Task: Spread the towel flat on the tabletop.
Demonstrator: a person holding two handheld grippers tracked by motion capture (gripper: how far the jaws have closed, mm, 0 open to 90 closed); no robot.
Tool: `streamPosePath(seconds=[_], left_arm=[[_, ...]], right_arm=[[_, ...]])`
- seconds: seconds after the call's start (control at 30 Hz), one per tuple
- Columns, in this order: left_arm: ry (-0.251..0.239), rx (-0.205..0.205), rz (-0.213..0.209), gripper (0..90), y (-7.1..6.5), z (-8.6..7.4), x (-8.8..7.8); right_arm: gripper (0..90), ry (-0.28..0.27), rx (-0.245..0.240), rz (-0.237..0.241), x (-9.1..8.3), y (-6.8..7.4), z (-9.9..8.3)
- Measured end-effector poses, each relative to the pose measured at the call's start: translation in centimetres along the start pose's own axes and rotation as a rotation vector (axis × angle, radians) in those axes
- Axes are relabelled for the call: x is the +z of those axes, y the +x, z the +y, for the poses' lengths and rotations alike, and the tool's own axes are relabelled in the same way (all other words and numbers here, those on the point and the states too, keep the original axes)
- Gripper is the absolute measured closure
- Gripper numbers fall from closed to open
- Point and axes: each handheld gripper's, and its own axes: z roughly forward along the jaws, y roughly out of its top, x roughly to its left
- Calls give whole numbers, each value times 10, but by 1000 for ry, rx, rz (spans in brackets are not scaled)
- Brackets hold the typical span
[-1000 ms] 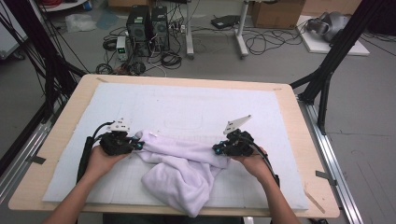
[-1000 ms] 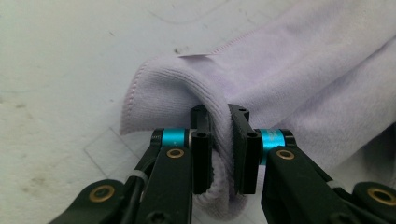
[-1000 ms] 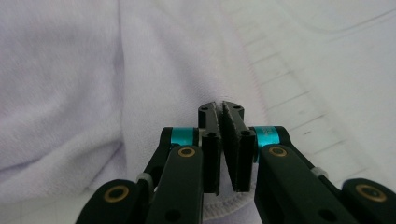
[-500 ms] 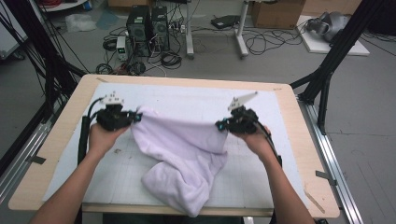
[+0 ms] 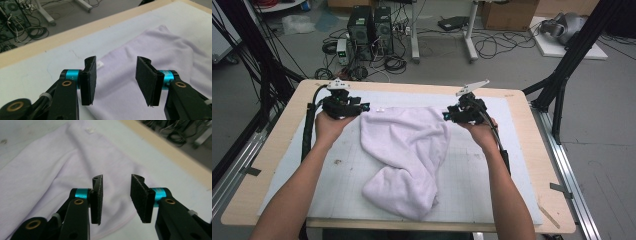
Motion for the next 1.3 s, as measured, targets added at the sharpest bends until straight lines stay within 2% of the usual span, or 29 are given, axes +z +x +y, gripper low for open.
streamPosePath(seconds=[0.03,0.1,0.17,0.2,0.3,0.37,0.5,0.67,0.73,0.93,1.1,1.17,1.3], left_arm=[[5,-3,-15,516,-1,-6,-2],[2,6,-33,513,-6,-18,-6],[-3,19,-53,506,-12,-27,-11],[6,32,-64,503,-16,-32,-13],[-9,49,-95,497,-27,-45,-21],[-17,62,-114,497,-34,-53,-27],[-40,66,-163,496,-48,-67,-39],[-40,77,-228,495,-66,-84,-49],[-37,87,-258,495,-77,-93,-52],[-8,136,-316,488,-100,-109,-60],[35,174,-390,480,-113,-119,-64],[62,199,-413,487,-117,-121,-61],[121,228,-449,555,-125,-126,-49]], right_arm=[[607,12,0,12,1,4,-5],[609,-8,-22,19,-1,14,-15],[607,-27,-24,54,-4,25,-23],[606,-36,-32,61,-5,30,-27],[601,-66,-40,93,-11,45,-35],[594,-85,-67,107,-14,58,-41],[581,-83,-97,147,-19,79,-52],[568,-102,-123,192,-24,102,-68],[563,-109,-137,212,-25,112,-74],[548,-102,-153,273,-22,134,-91],[532,-81,-154,321,-18,150,-106],[532,-65,-155,333,-16,154,-111],[552,-34,-161,343,-5,160,-115]])
